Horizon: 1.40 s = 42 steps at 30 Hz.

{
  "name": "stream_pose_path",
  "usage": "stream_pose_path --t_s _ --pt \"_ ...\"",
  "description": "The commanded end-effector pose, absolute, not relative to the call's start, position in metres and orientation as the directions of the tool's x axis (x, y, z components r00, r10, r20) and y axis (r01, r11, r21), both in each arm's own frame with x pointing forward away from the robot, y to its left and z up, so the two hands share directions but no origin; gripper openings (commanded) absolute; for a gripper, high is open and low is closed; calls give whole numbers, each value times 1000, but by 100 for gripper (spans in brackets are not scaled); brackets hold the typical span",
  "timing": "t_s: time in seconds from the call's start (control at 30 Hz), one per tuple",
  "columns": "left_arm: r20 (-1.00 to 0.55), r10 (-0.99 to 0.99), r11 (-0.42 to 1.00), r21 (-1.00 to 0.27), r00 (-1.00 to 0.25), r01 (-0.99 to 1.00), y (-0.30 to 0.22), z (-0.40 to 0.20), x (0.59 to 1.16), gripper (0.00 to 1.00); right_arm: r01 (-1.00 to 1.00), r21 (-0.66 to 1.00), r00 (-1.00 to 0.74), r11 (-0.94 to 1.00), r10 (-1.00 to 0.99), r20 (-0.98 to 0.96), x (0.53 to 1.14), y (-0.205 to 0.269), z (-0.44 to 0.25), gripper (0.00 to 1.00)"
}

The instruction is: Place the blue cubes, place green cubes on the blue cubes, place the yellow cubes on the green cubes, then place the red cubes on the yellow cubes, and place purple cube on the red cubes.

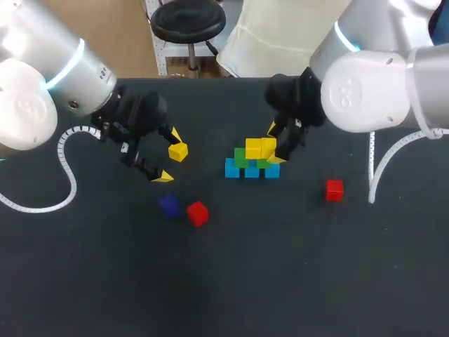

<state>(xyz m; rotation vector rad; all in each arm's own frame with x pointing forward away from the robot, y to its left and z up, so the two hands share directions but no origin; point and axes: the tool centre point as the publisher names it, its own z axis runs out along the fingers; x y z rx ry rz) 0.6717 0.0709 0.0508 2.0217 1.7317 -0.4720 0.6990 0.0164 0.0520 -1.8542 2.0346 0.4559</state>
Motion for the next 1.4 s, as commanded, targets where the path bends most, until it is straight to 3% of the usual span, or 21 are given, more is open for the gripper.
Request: stream_pose_path --t_s 0.03,0.7,1.4 --pt "-523 837 -126 107 163 986 72 50 672 100 -996 12 -85 90 -869 -487 700 5 61 100" --pt "-523 837 -126 107 163 986 72 50 672 100 -979 5 -138 204 -648 -749 700 -106 72 100" --pt "-523 837 -126 107 163 986 72 50 672 100 -983 -10 -105 185 -600 -793 691 -150 71 100"
